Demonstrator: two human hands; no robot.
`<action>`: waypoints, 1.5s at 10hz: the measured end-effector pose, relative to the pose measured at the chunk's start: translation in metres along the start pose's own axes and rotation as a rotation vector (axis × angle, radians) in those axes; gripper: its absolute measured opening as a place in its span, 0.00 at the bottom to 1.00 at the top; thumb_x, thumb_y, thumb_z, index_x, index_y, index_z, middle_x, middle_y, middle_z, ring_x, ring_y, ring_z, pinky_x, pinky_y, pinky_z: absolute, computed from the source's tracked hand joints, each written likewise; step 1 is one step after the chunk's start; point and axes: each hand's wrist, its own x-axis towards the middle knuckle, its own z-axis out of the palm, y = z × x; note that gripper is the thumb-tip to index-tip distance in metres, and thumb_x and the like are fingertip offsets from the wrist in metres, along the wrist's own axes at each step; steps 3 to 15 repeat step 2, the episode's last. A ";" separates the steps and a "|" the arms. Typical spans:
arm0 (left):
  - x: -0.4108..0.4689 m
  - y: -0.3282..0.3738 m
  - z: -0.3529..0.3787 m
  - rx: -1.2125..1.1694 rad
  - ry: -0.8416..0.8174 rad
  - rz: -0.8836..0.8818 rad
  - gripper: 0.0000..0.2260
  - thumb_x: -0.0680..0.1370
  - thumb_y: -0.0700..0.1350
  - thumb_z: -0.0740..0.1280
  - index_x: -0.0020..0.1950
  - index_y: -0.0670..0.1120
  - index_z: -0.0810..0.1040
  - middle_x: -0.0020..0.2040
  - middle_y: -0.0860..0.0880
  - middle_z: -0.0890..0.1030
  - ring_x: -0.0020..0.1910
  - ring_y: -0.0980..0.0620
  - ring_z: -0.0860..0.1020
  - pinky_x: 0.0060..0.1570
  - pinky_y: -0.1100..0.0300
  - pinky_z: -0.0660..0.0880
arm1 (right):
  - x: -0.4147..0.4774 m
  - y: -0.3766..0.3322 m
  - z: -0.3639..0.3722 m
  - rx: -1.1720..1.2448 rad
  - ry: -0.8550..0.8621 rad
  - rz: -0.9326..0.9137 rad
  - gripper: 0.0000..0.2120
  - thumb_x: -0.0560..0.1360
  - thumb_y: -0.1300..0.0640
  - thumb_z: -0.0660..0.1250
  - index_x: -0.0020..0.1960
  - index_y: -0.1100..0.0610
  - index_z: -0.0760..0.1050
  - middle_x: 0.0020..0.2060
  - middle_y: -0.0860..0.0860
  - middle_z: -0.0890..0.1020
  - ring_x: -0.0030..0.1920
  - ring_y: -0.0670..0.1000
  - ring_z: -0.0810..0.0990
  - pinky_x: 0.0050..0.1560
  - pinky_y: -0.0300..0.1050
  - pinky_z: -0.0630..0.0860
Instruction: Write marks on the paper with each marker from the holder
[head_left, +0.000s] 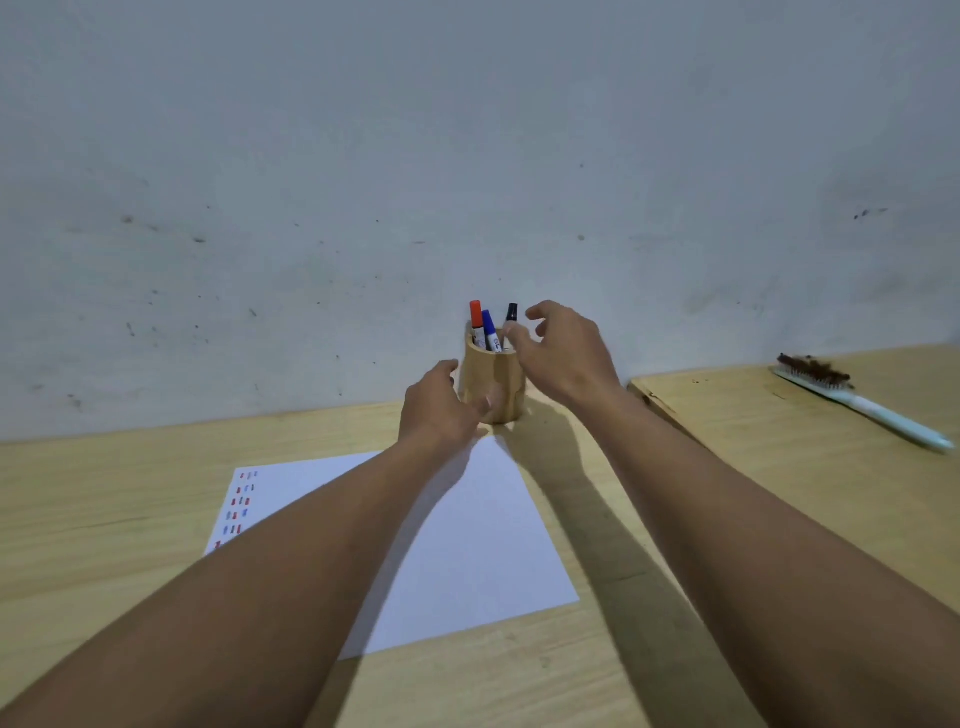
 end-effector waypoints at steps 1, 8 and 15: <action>-0.045 0.020 -0.041 0.013 -0.044 0.075 0.19 0.76 0.51 0.71 0.67 0.49 0.77 0.59 0.50 0.82 0.53 0.52 0.82 0.54 0.60 0.77 | -0.019 -0.031 -0.039 0.162 0.003 -0.043 0.17 0.80 0.46 0.66 0.65 0.52 0.79 0.49 0.50 0.84 0.49 0.49 0.82 0.47 0.43 0.74; -0.136 0.034 -0.093 -0.036 -0.122 0.175 0.08 0.77 0.52 0.69 0.53 0.53 0.84 0.45 0.57 0.85 0.44 0.60 0.82 0.45 0.67 0.76 | -0.065 -0.071 -0.112 0.456 -0.055 -0.239 0.07 0.79 0.52 0.69 0.53 0.52 0.84 0.39 0.49 0.86 0.36 0.43 0.82 0.38 0.40 0.75; -0.136 0.034 -0.093 -0.036 -0.122 0.175 0.08 0.77 0.52 0.69 0.53 0.53 0.84 0.45 0.57 0.85 0.44 0.60 0.82 0.45 0.67 0.76 | -0.065 -0.071 -0.112 0.456 -0.055 -0.239 0.07 0.79 0.52 0.69 0.53 0.52 0.84 0.39 0.49 0.86 0.36 0.43 0.82 0.38 0.40 0.75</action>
